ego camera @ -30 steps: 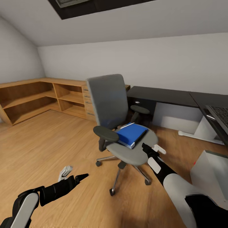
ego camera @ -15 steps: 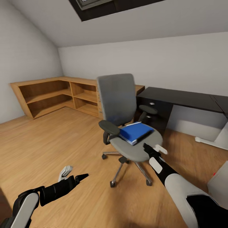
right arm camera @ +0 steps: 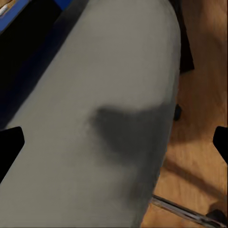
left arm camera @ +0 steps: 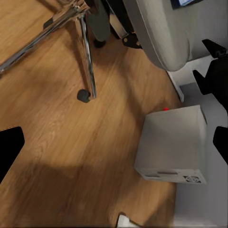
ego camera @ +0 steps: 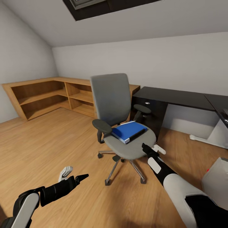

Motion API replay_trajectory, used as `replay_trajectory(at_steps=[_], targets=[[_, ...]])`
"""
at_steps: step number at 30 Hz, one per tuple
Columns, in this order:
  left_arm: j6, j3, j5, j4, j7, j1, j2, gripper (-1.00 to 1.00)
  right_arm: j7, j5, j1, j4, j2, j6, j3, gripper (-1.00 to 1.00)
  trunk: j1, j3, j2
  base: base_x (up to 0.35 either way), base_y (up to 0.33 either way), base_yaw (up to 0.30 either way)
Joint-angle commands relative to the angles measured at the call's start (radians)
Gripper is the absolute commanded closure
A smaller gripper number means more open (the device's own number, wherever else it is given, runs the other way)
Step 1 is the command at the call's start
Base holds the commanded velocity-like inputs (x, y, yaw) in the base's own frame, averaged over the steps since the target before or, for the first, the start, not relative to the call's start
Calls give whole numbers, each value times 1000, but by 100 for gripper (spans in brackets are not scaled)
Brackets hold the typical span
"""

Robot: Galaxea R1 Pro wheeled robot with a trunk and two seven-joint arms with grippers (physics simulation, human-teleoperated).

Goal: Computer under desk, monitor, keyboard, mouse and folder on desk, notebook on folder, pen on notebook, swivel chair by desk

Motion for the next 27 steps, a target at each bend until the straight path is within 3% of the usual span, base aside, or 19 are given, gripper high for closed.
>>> replay_trajectory(at_steps=[1,9,20,27], targets=[[4,2,-9,1,-10,0,0,-100,-6,-8,-1,0,0,-5,8,-100,0,-1,0,0,0,-249],[4,2,-10,6,-10,0,0,-100,-6,-8,-1,0,0,-5,8,-100,0,-1,0,0,0,-195],[3,1,-10,7,-9,0,0,-100,-5,-9,-1,3,3,-6,8,-100,0,-1,0,3,0,-8],[3,1,-11,7,-9,0,0,-100,-5,-8,-1,2,5,-7,10,-100,0,-1,0,212,0,0]])
